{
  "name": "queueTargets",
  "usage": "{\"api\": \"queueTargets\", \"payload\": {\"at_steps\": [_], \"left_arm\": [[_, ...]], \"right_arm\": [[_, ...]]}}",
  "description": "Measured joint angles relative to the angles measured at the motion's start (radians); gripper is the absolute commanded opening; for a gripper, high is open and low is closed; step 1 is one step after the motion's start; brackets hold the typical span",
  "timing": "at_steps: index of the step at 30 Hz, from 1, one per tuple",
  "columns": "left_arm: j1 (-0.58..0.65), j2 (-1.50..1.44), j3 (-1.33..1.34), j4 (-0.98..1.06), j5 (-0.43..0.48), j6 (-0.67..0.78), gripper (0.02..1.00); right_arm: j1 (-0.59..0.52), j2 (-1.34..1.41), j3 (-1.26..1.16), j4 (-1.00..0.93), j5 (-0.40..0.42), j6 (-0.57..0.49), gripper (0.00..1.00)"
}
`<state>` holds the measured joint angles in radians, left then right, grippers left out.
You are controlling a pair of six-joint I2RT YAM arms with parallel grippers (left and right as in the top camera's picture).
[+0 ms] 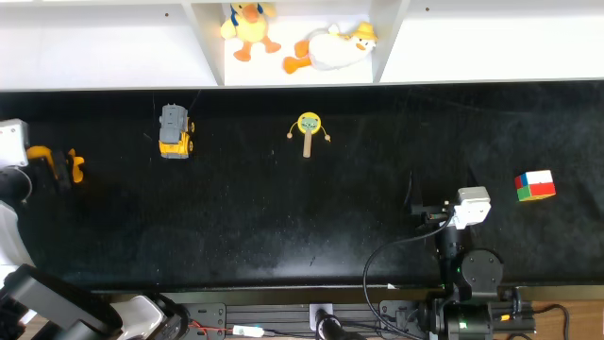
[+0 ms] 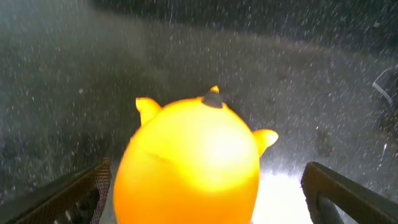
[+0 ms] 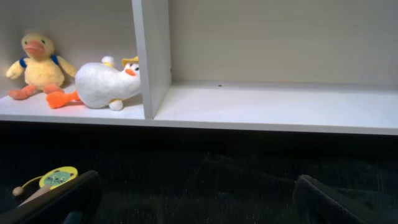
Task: Store Toys
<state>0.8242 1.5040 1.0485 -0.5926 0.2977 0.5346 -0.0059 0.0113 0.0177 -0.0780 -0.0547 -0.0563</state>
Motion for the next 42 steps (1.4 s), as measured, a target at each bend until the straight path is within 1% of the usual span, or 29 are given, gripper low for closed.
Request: {"api": "queueTargets", "payload": {"at_steps": [6, 9, 11, 15, 18, 19, 20, 23, 24, 27, 29, 32, 36, 39, 42], "left_arm": [[0.011, 0.000, 0.000, -0.013, -0.020, 0.000, 0.993], [0.031, 0.000, 0.000, -0.013, -0.025, 0.000, 0.943], [0.042, 0.000, -0.001, -0.010, -0.026, 0.000, 0.932], [0.041, 0.000, -0.001, 0.009, -0.024, 0.000, 0.899], [0.039, 0.000, -0.001, 0.018, -0.021, 0.000, 0.851], [0.039, 0.000, -0.001, 0.019, -0.021, 0.000, 0.805], [0.039, 0.000, -0.001, 0.019, -0.021, -0.001, 0.728], [0.032, 0.006, -0.001, 0.021, -0.018, -0.003, 0.408], [0.029, 0.008, -0.001, 0.023, -0.017, -0.003, 0.286], [0.026, 0.018, -0.001, 0.031, -0.010, 0.000, 0.119], [0.026, 0.022, -0.001, 0.037, 0.000, 0.003, 0.064], [0.026, 0.022, -0.001, 0.044, 0.017, -0.007, 0.042], [0.019, 0.015, -0.001, 0.043, 0.024, -0.048, 0.047], [-0.021, -0.023, -0.005, 0.043, 0.024, -0.089, 0.047], [-0.088, -0.072, -0.006, 0.053, 0.014, -0.139, 0.056]], "right_arm": [[0.000, 0.000, 0.000, 0.000, 0.000, 0.000, 0.991], [0.000, 0.000, 0.000, 0.000, -0.001, 0.000, 0.993], [0.000, 0.000, 0.000, 0.000, 0.000, 0.000, 0.993], [0.000, 0.000, 0.000, 0.000, 0.000, 0.000, 0.996], [0.000, 0.000, 0.000, 0.000, -0.001, 0.000, 0.993], [0.000, 0.000, 0.000, 0.000, 0.000, 0.000, 0.996], [0.000, 0.000, 0.000, 0.000, 0.000, 0.000, 0.996], [0.000, 0.000, 0.000, 0.000, 0.000, 0.000, 0.996], [0.000, 0.000, 0.000, 0.000, 0.000, 0.000, 0.993], [0.000, 0.000, 0.000, 0.000, 0.000, 0.001, 0.996], [0.000, 0.000, 0.000, 0.000, -0.001, 0.000, 0.996], [0.000, 0.000, 0.000, 0.000, 0.000, 0.000, 0.996], [0.000, 0.000, 0.000, 0.000, 0.000, 0.000, 0.996], [0.000, 0.000, 0.000, 0.000, 0.000, 0.000, 0.996], [0.000, 0.000, 0.000, 0.000, 0.000, 0.000, 0.996]]}}
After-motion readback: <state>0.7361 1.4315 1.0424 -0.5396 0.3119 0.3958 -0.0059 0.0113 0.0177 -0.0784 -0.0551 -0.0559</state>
